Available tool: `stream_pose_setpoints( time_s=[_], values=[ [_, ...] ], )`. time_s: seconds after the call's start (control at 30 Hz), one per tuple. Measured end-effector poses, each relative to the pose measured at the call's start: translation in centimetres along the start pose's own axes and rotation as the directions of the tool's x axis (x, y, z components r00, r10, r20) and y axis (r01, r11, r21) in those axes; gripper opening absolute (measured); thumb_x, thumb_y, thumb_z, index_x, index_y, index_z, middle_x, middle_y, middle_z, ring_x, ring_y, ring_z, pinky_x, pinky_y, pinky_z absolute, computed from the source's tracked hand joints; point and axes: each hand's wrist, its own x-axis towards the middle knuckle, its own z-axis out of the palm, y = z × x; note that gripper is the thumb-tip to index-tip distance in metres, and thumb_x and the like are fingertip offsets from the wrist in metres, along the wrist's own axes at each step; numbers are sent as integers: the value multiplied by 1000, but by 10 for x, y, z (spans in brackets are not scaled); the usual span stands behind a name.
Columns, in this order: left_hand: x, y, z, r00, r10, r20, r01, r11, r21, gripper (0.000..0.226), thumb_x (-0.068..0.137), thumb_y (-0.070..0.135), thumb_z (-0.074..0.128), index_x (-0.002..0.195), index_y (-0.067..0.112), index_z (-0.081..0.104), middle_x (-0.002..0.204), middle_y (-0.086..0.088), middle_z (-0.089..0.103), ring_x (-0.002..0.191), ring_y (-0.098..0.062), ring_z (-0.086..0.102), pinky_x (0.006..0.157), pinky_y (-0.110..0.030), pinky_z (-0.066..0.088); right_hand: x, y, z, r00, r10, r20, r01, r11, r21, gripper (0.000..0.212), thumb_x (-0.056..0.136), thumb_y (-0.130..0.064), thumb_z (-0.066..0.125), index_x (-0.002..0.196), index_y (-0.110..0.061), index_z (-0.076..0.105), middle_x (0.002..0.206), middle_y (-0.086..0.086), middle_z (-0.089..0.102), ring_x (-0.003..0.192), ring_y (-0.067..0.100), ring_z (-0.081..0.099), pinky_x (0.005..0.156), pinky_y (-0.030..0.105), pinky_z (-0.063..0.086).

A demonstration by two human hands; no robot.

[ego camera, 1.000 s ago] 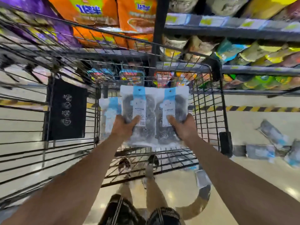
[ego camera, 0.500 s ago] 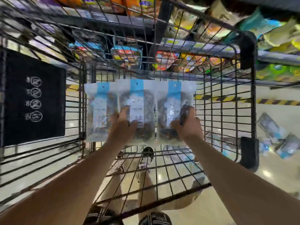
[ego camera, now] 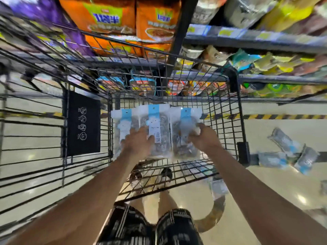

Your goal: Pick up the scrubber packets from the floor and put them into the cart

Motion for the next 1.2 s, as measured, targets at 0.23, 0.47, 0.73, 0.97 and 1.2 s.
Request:
stream_pose_setpoints(
  time_s=[0.23, 0.47, 0.73, 0.97, 1.2],
  values=[
    [-123, 47, -100, 976, 193, -101, -127, 881, 456, 55, 100, 58, 34, 145, 29, 43, 163, -13, 29, 150, -40, 23, 119, -66, 17, -126, -39, -73, 956, -218, -198, 167, 955, -245, 79, 85, -59, 31, 139, -8, 59, 143, 22, 56, 129, 45, 50, 111, 49, 40],
    [-218, 73, -132, 885, 433, -170, -227, 722, 653, 60, 99, 61, 30, 154, 36, 34, 165, -11, 26, 152, -41, 19, 118, -63, 17, -233, -28, -99, 861, -268, -433, 146, 945, -294, 79, 91, -60, 30, 141, -7, 59, 146, 23, 55, 127, 47, 53, 112, 52, 41],
    [-276, 154, -61, 717, 697, 32, -494, 474, 729, 68, 83, 60, 34, 135, 27, 63, 141, -12, 59, 125, -41, 55, 105, -63, 36, -315, 75, -80, 811, 14, -585, -49, 998, -45, 71, 90, -57, 43, 137, -8, 66, 137, 24, 64, 117, 51, 63, 100, 57, 52],
    [-360, 227, 102, 414, 806, 422, -732, 19, 681, 69, 81, 60, 40, 131, 21, 68, 132, -20, 63, 118, -48, 58, 98, -67, 41, -443, 234, -24, 642, 438, -629, -357, 897, 261, 69, 91, -52, 48, 140, -7, 63, 141, 25, 61, 122, 47, 62, 104, 57, 51],
    [-480, 253, 277, 140, 706, 694, -821, -310, 480, 73, 86, 63, 29, 145, 30, 55, 154, -15, 47, 141, -46, 38, 112, -66, 22, -576, 364, 55, 346, 806, -481, -631, 579, 517, 70, 87, -58, 48, 132, -10, 70, 133, 20, 69, 116, 46, 66, 102, 53, 52]
  ],
)
